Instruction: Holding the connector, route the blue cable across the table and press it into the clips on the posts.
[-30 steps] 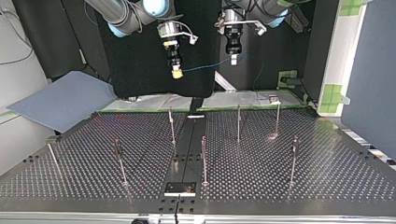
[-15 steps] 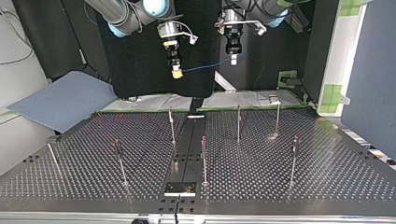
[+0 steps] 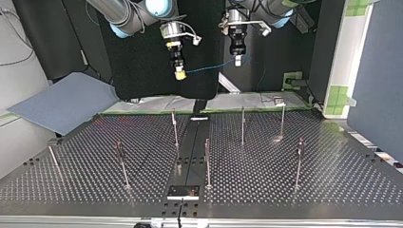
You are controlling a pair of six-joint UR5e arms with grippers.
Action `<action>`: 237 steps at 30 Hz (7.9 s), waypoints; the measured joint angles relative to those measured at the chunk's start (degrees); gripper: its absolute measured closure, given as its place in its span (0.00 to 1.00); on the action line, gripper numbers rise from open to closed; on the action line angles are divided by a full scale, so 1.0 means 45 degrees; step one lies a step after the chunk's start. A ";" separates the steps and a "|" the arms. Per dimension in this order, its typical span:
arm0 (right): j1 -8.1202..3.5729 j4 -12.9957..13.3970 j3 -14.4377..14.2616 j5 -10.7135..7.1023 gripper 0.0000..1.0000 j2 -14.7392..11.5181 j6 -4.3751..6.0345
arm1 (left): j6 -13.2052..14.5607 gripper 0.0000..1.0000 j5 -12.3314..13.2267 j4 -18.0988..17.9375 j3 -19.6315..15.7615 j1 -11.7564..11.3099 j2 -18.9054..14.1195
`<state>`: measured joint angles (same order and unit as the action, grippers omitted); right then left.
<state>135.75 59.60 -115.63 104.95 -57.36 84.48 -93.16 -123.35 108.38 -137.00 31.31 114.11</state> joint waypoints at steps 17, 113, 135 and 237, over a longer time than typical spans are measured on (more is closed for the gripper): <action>0.0000 0.0000 0.0000 0.0000 1.00 0.0000 0.0001 | 0.0000 1.00 0.0000 0.0000 0.0000 0.0000 0.0000; 0.0004 -0.4567 0.2320 -0.0884 1.00 0.0067 0.1136 | 0.0841 1.00 -0.0626 0.3645 0.0629 -0.1440 -0.2442; 0.0573 -0.6395 0.4160 -0.2240 1.00 -0.2855 0.1044 | 0.0277 1.00 -0.0645 0.5245 0.0999 -0.2716 -0.5313; 0.1054 -1.0935 1.3101 -0.3007 1.00 0.0651 0.2285 | -0.1138 1.00 0.4520 0.8368 0.7039 -0.7881 -0.4131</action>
<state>140.49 10.39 -56.68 91.42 -54.43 94.76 -98.28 -103.01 146.04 -105.32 -4.15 95.52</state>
